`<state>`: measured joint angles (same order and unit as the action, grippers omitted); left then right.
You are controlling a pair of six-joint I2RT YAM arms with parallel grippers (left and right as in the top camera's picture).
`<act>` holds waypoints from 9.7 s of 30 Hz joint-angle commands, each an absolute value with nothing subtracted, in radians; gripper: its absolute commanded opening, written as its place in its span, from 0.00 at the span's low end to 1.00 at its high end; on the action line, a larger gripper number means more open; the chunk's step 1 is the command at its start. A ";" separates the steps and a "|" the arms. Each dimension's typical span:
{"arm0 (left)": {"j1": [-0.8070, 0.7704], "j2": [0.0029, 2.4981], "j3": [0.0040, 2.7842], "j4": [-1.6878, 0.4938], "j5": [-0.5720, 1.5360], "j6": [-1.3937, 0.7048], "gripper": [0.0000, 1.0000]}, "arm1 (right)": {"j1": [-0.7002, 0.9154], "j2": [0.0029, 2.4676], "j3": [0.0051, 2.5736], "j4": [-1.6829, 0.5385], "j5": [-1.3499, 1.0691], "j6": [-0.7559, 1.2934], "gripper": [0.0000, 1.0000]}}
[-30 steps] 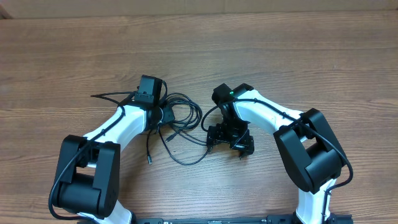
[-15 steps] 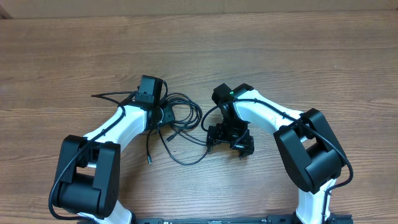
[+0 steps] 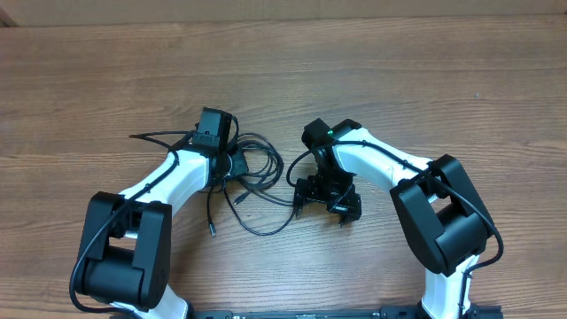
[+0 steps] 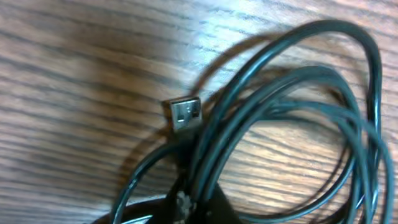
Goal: Untangle cables
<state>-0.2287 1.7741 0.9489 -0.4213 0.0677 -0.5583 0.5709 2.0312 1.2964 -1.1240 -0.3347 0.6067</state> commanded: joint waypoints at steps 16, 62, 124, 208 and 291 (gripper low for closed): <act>-0.190 1.803 1.039 -0.505 0.358 -0.336 0.10 | 0.578 2.089 1.264 -1.050 -0.338 0.568 1.00; -0.192 1.804 1.280 -0.776 0.607 -0.284 0.08 | 0.578 2.089 1.264 -1.050 -0.339 0.568 1.00; -0.279 1.805 1.271 -1.083 0.043 -0.411 0.66 | 0.422 1.938 1.263 -1.096 0.228 0.815 1.00; -0.569 1.972 1.130 -0.090 0.177 -0.466 0.39 | 0.120 1.938 1.263 -0.733 0.195 0.815 1.00; -0.208 1.762 1.030 -0.610 -0.351 -0.322 0.37 | 0.120 1.938 1.263 -0.733 0.195 0.815 1.00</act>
<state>-0.2752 1.7527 0.9554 -0.5930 -0.3447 -0.4332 0.1211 1.9491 1.2675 -0.7357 0.1898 0.8112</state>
